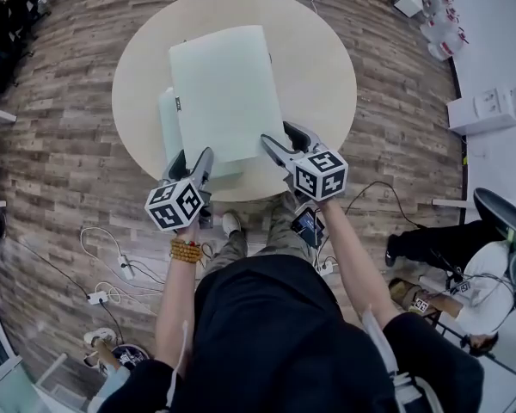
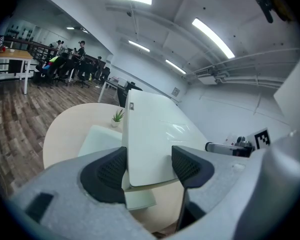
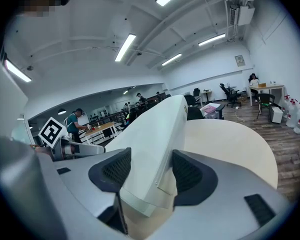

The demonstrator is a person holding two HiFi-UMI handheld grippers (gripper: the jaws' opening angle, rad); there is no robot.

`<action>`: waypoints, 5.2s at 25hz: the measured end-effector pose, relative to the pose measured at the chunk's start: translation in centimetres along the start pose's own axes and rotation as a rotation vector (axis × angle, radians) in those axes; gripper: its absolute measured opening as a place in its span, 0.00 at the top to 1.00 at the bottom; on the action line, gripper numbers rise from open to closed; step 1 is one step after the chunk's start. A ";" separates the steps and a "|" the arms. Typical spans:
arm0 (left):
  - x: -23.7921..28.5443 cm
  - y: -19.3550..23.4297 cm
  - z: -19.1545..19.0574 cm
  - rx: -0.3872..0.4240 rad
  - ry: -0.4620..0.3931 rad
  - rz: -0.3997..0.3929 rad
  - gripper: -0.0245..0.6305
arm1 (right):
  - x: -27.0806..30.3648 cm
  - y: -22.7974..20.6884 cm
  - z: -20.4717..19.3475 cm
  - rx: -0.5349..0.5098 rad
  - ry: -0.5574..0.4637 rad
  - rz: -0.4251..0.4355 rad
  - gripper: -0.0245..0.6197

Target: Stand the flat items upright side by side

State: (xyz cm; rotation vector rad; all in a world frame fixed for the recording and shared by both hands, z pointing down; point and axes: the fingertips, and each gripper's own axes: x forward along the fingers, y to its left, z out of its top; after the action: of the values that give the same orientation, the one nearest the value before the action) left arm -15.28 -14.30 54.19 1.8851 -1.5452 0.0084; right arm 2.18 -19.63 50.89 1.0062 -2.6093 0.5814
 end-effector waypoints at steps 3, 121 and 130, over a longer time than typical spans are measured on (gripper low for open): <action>-1.4 1.5 0.2 -0.007 -0.014 0.022 0.53 | 1.1 1.7 -0.1 -0.010 0.005 0.025 0.56; -0.7 14.5 -6.9 0.004 0.221 0.172 0.52 | 11.4 4.8 -14.2 0.190 0.331 0.085 0.56; -1.0 14.7 -7.5 0.064 0.254 0.143 0.51 | 11.3 4.9 -13.6 0.048 0.304 0.052 0.53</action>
State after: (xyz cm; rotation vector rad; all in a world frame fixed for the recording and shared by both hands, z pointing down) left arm -25.24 -10.44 66.77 1.7413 -1.5141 0.3520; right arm -7.66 -16.50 65.97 0.7948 -2.3681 0.7485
